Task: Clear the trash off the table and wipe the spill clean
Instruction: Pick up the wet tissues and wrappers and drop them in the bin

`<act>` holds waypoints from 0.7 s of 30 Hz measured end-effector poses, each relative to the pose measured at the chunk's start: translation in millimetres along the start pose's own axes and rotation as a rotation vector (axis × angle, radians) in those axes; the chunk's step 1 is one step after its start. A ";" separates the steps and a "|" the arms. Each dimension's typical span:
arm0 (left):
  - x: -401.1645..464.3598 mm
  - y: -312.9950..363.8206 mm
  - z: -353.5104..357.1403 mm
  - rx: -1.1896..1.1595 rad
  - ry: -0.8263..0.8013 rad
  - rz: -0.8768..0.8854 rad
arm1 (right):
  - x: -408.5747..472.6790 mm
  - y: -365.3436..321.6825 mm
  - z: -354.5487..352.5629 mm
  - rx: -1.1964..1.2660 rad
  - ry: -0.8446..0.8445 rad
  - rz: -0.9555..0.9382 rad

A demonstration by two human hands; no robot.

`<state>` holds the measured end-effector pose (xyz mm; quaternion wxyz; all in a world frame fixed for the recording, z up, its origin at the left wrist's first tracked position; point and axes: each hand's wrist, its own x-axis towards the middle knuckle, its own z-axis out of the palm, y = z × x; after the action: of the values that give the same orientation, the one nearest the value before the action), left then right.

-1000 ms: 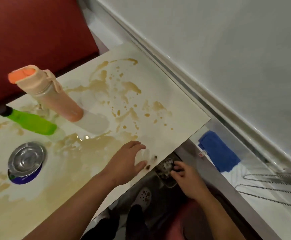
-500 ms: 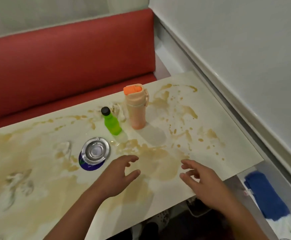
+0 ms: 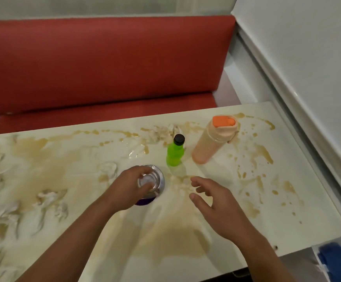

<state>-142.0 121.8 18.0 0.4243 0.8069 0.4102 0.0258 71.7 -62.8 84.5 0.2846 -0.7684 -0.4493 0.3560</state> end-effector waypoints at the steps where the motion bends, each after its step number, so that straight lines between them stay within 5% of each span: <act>1: 10.7 -5.7 -5.4 0.017 0.004 0.003 | 6.7 -7.0 3.8 -0.009 0.032 -0.045; 10: 134.5 -19.1 -19.6 0.209 0.083 0.181 | 81.5 -60.6 22.6 -0.285 0.320 -0.366; 21: 195.0 -38.5 -0.8 0.424 -0.117 0.160 | 111.3 -43.0 53.5 -0.388 0.226 -0.282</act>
<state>-37.8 267.3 -68.5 0.2647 0.9081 0.3158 -0.0740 45.9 61.6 53.4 0.2273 -0.7733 -0.5770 0.1319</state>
